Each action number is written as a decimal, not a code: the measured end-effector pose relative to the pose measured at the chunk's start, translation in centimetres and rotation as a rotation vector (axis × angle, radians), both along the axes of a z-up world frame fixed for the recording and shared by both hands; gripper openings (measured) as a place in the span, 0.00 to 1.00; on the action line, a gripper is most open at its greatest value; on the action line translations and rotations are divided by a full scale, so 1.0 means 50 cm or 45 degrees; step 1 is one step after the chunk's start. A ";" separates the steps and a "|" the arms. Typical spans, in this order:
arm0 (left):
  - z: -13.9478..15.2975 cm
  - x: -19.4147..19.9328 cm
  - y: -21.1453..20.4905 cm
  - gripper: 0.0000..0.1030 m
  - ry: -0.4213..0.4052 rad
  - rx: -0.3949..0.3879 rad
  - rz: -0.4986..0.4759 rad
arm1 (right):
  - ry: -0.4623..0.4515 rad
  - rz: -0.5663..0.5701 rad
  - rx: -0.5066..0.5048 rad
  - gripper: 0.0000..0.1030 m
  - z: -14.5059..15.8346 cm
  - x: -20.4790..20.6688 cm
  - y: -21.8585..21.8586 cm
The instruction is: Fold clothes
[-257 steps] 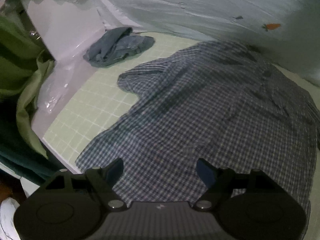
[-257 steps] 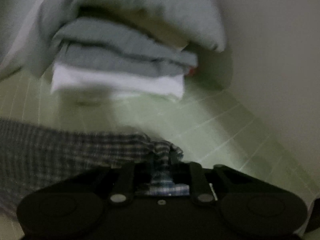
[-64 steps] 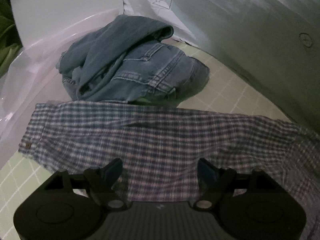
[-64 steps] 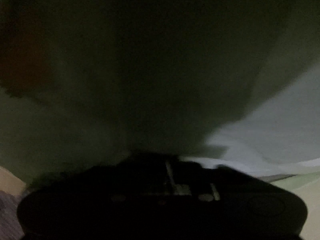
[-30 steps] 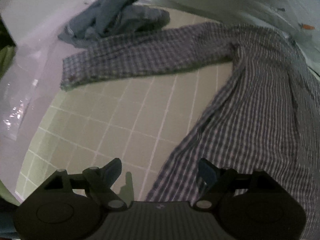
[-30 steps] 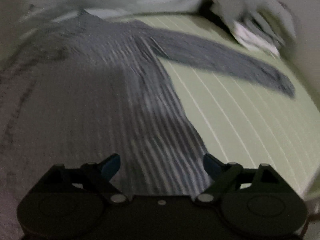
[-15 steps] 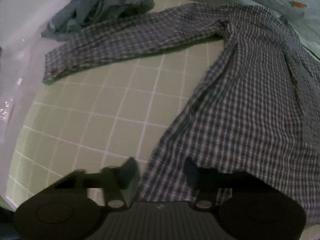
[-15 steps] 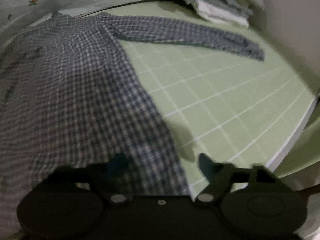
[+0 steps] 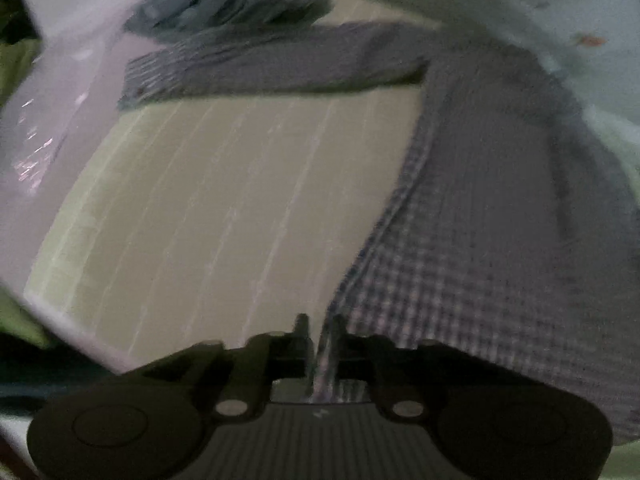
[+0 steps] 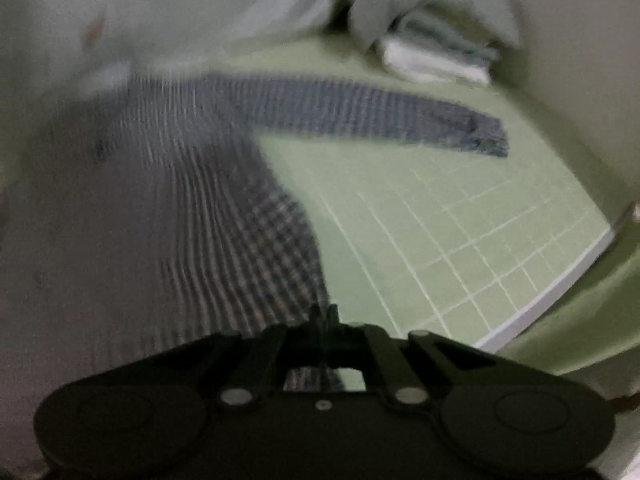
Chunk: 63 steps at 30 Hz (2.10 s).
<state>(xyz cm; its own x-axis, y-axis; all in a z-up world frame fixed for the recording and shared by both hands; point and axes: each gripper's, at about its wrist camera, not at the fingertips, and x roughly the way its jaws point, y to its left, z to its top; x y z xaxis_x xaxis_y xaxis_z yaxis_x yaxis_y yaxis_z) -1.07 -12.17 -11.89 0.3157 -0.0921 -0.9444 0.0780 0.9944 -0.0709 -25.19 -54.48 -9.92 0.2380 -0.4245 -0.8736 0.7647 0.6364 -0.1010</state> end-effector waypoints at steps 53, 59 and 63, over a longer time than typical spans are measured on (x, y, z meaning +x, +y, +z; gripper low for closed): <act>-0.075 0.459 0.236 0.53 -0.216 0.129 0.107 | 0.048 0.020 0.131 1.00 -0.020 0.533 0.297; -0.052 0.455 0.221 0.15 -0.249 0.068 0.047 | 0.014 -0.027 0.120 1.00 -0.010 0.492 0.284; 0.004 0.443 0.193 0.11 -0.312 -0.020 0.012 | -0.036 -0.049 0.119 1.00 0.000 0.466 0.271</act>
